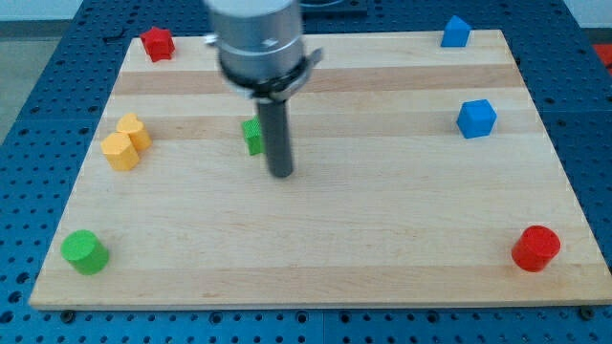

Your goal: Move your arm towards the top center

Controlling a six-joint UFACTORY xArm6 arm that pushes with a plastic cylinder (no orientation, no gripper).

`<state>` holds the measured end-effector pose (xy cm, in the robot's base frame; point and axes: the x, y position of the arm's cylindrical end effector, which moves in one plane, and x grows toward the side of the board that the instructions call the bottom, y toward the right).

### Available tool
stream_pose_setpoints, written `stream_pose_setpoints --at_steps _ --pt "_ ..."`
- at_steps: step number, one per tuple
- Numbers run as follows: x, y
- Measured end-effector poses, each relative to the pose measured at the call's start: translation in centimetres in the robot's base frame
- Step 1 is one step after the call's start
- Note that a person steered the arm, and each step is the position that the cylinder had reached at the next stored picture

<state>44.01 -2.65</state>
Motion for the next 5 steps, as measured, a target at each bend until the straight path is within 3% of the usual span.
stream_pose_setpoints --at_steps 2,5 --pt "-12.7 3.8" --pt "-24.7 -8.2"
